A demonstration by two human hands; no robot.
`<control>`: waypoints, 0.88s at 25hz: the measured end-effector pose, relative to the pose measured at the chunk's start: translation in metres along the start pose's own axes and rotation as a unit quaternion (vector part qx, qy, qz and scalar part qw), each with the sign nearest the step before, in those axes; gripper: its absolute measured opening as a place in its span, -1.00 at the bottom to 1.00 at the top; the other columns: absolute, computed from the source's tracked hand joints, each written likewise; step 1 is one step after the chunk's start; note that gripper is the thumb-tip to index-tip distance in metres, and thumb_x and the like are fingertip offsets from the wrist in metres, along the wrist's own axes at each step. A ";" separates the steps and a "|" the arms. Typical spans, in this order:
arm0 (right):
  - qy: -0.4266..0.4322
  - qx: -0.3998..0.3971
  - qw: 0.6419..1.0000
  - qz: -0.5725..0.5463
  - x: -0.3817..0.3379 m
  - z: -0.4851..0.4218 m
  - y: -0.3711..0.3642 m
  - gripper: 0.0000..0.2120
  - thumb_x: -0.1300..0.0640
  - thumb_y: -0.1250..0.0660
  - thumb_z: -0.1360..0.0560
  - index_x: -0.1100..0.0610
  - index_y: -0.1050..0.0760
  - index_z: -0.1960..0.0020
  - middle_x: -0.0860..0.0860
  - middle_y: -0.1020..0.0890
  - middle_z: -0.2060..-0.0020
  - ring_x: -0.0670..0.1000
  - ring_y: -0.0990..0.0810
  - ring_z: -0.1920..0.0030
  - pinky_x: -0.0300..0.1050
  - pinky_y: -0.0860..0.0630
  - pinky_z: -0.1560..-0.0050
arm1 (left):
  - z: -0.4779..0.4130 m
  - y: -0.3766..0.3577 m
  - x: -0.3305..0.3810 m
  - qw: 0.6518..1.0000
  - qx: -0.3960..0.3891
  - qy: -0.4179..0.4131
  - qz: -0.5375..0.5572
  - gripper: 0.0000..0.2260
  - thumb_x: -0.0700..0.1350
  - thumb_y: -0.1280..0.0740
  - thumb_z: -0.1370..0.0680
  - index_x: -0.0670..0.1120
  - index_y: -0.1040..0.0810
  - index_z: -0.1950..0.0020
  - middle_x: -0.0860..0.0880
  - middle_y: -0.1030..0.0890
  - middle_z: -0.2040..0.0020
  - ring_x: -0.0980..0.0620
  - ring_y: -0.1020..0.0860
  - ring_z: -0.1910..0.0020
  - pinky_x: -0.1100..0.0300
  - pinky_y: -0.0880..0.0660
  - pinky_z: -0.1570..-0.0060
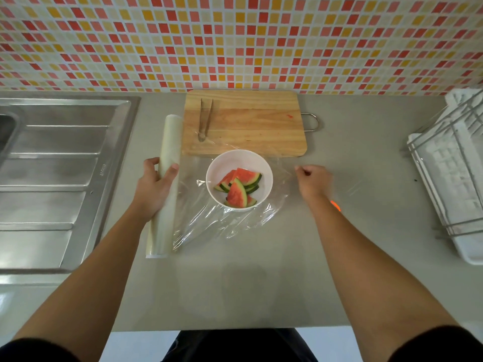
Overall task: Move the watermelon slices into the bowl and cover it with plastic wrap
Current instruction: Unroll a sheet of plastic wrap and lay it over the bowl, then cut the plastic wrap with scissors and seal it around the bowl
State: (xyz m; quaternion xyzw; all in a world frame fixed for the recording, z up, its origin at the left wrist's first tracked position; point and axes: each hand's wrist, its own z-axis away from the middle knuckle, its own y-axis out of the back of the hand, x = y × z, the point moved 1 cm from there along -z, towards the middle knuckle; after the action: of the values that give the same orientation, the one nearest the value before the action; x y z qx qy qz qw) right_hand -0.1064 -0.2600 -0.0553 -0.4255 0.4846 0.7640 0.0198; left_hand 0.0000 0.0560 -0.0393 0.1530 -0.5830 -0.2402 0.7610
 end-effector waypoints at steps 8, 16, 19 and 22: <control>-0.064 0.083 0.974 0.202 0.044 0.057 0.009 -0.70 0.19 -0.17 -0.51 0.20 -0.38 -0.23 0.17 -0.39 -0.24 0.20 -0.33 -0.27 0.07 -0.28 -0.21 | -0.004 0.005 0.003 1.000 0.004 -0.014 -0.010 -0.53 0.21 -0.26 -0.51 -0.01 -0.27 -0.29 -0.14 -0.61 -0.03 -0.18 -0.61 0.06 -0.09 -0.55 -0.02; -0.038 0.010 0.984 0.175 0.048 0.051 0.027 -0.67 0.18 -0.18 -0.52 0.28 -0.40 -0.25 0.24 -0.36 -0.26 0.26 -0.33 -0.25 0.04 -0.38 -0.09 | -0.004 0.006 0.004 1.000 -0.001 -0.009 0.004 -0.47 0.28 -0.28 -0.44 0.03 -0.27 -0.27 -0.13 -0.64 0.00 -0.17 -0.64 0.08 -0.16 -0.56 -0.02; -0.014 -0.017 0.982 0.186 0.051 0.047 0.032 -0.62 0.25 -0.20 -0.51 0.29 -0.32 -0.32 0.28 -0.35 -0.27 0.28 -0.31 -0.27 0.05 -0.34 -0.18 | -0.005 0.005 0.004 1.000 -0.009 -0.009 0.010 -0.46 0.32 -0.27 -0.41 0.06 -0.27 -0.24 -0.12 -0.63 -0.02 -0.17 -0.64 0.08 -0.18 -0.56 -0.01; 0.024 -0.007 0.989 0.146 0.040 0.053 0.032 -0.47 0.36 -0.21 -0.47 0.24 -0.21 -0.42 0.30 -0.31 -0.28 0.29 -0.30 -0.26 0.04 -0.29 -0.24 | -0.003 0.005 0.006 1.000 -0.016 -0.012 0.013 -0.47 0.32 -0.27 -0.41 0.07 -0.27 -0.23 -0.11 -0.62 -0.02 -0.15 -0.64 0.08 -0.16 -0.56 -0.02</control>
State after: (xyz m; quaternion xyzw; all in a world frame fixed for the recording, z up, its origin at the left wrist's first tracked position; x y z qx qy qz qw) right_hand -0.1794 -0.2520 -0.0501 -0.3692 0.5367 0.7513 -0.1062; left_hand 0.0052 0.0569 -0.0332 0.1297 -0.5901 -0.2414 0.7594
